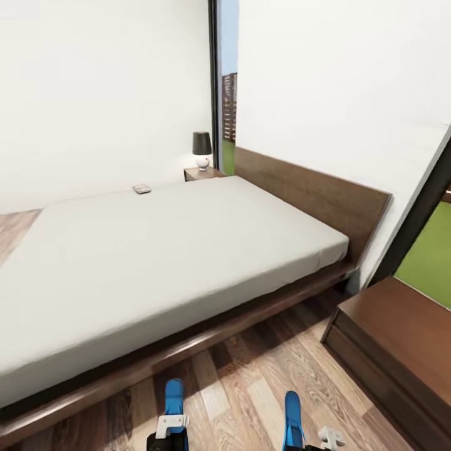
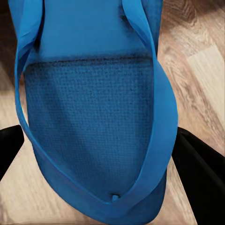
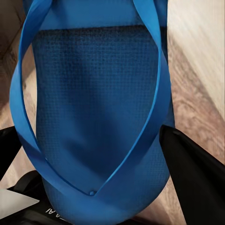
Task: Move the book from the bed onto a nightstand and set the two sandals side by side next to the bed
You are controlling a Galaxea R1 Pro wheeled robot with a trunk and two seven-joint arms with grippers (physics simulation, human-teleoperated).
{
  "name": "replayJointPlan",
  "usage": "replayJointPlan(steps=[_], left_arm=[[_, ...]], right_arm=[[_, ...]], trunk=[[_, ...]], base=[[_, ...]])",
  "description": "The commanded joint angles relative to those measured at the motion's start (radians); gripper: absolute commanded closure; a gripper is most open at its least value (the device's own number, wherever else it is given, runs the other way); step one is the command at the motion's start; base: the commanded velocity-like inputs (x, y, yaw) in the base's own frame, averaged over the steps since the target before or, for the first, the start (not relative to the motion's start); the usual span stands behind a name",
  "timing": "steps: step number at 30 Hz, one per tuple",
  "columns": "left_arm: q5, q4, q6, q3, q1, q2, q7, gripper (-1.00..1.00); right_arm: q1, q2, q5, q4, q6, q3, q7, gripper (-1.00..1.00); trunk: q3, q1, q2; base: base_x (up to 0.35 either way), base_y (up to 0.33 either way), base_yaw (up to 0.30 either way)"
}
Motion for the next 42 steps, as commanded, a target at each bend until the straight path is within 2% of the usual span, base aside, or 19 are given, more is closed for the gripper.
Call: replayJointPlan(steps=[1, 42], left_arm=[[0.008, 0.002, -0.003, -0.003, -0.001, 0.000, -0.007, 1.00], [0.008, 0.002, -0.003, -0.003, -0.001, 0.000, -0.007, 1.00]], right_arm=[[-0.001, -0.001, 0.004, 0.002, 0.005, -0.009, 0.004, 1.00], [-0.001, -0.001, 0.004, 0.002, 0.005, -0.009, 0.004, 1.00]], trunk=[[-0.001, 0.000, 0.000], [-0.001, 0.000, 0.000]], base=[[0.000, 0.000, 0.288], [0.000, 0.000, 0.288]])
